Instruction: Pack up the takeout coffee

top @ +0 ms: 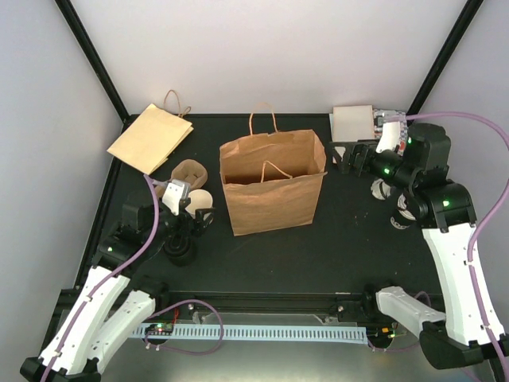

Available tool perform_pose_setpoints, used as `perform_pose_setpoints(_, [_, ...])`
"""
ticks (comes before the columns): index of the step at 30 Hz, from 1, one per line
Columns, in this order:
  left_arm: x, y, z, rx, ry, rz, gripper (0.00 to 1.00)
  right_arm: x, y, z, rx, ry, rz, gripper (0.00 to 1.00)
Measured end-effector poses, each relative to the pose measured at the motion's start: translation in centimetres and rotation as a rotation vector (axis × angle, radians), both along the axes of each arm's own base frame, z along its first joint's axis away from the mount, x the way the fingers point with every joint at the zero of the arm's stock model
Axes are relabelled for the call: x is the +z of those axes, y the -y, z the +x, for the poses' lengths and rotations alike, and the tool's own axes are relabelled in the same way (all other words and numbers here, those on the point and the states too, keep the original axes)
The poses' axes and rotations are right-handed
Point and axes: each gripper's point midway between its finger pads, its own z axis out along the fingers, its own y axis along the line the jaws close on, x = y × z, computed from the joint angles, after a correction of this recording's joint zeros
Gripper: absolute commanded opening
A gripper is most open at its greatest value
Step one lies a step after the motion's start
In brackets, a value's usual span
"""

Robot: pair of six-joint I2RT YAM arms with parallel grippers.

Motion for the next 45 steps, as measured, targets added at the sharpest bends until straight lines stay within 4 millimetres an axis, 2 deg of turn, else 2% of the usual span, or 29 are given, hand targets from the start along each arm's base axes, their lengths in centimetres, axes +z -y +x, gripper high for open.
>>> perform_pose_setpoints(3, [0.1,0.0,-0.1,0.000,0.008,-0.003,0.99,-0.9,0.2,-0.4,-0.006,0.020,0.003,0.99])
perform_pose_setpoints(10, [0.5,-0.1,-0.2,0.000,0.028,-0.007,0.99,-3.6,0.7,-2.3,-0.005,0.128,0.015,1.00])
perform_pose_setpoints(15, [1.0,-0.9,0.0,0.044,0.063,0.003,0.99,-5.9,1.7,-3.2,-0.047,0.225,0.000,1.00])
perform_pose_setpoints(18, [1.8,-1.6,-0.1,0.077,0.105,0.005,0.99,-6.3,2.3,-3.4,-0.077,0.264,-0.008,0.99])
perform_pose_setpoints(21, [3.5,-2.3,-0.2,0.116,0.190,-0.007,0.99,-6.9,2.9,-3.3,-0.112,0.290,-0.019,1.00])
perform_pose_setpoints(25, [5.1,-4.0,-0.1,0.208,0.307,-0.017,0.99,-9.0,3.6,-3.0,-0.153,0.283,-0.039,1.00])
perform_pose_setpoints(32, [3.5,-5.4,0.9,0.286,0.340,0.048,0.99,-13.7,3.5,-3.0,-0.130,0.317,-0.090,1.00])
perform_pose_setpoints(37, [4.7,-5.9,1.5,0.305,0.415,0.086,0.99,-16.9,3.0,-2.0,-0.099,0.335,-0.147,1.00])
perform_pose_setpoints(40, [4.9,-5.9,2.6,0.327,0.432,0.094,0.99,-18.3,3.2,-1.2,-0.113,0.338,-0.168,1.00])
perform_pose_setpoints(42, [4.1,-6.0,3.5,0.344,0.422,0.106,0.99,-19.0,3.5,-0.6,-0.134,0.351,-0.192,1.00])
perform_pose_setpoints(45, [2.0,-6.2,4.9,0.377,0.386,0.143,0.99,-19.8,4.2,0.6,-0.175,0.381,-0.248,1.00])
